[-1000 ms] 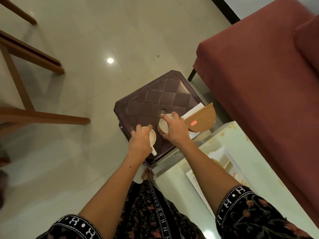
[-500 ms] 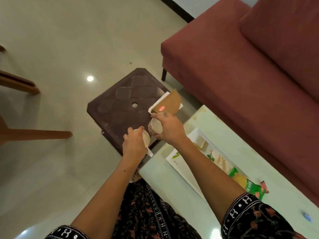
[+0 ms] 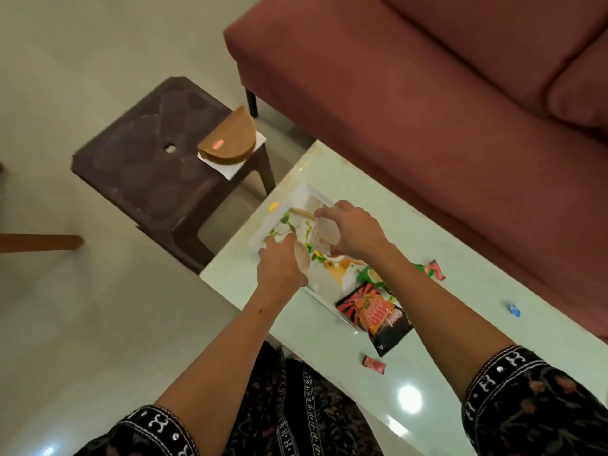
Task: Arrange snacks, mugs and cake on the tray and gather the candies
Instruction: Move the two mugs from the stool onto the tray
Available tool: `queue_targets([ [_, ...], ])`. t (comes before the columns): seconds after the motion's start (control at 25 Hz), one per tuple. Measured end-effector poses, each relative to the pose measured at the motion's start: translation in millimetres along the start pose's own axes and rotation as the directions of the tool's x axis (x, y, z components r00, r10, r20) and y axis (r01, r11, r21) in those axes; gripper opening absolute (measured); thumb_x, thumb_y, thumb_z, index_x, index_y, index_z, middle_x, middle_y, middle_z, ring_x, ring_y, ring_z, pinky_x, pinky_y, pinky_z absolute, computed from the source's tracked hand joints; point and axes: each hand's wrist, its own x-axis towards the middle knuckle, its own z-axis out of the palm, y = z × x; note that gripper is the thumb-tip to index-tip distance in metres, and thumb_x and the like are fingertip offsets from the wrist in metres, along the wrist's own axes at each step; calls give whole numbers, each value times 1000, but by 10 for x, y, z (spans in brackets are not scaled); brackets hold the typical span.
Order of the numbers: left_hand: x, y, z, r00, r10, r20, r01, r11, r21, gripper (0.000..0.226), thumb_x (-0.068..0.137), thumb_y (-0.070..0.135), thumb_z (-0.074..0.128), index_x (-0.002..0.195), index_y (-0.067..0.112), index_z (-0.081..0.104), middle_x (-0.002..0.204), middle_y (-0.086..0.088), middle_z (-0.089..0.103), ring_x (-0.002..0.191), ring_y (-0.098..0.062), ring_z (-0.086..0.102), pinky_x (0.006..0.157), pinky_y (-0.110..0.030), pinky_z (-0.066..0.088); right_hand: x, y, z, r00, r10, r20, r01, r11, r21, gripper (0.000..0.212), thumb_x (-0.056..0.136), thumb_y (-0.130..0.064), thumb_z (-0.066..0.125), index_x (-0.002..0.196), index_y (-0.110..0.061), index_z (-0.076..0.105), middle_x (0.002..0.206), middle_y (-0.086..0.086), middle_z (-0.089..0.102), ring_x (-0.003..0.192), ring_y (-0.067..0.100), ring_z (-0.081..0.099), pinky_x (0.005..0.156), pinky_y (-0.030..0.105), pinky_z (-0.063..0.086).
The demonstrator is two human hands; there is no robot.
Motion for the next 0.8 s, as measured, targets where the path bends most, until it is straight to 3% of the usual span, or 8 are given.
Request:
queue_targets([
  [0.4, 213, 289, 978, 999, 21, 36, -21, 1000, 8, 83, 63, 13, 78, 133, 24, 34, 126, -12, 38, 108, -34, 46, 80, -38, 49, 160, 836, 612, 998, 33, 60, -34, 999, 8, 83, 63, -22, 81, 134, -39, 42, 137, 5, 43, 113, 30, 52, 78, 37, 50],
  [0.8, 460, 377, 1322, 999, -16, 28, 15, 1000, 18, 85, 65, 14, 79, 135, 25, 32, 131, -14, 36, 115, -33, 43, 84, -38, 49, 437, 1052, 981, 999, 2, 41, -1, 1000, -26, 82, 65, -27, 80, 135, -41, 39, 140, 5, 41, 117, 30, 51, 82, 39, 50],
])
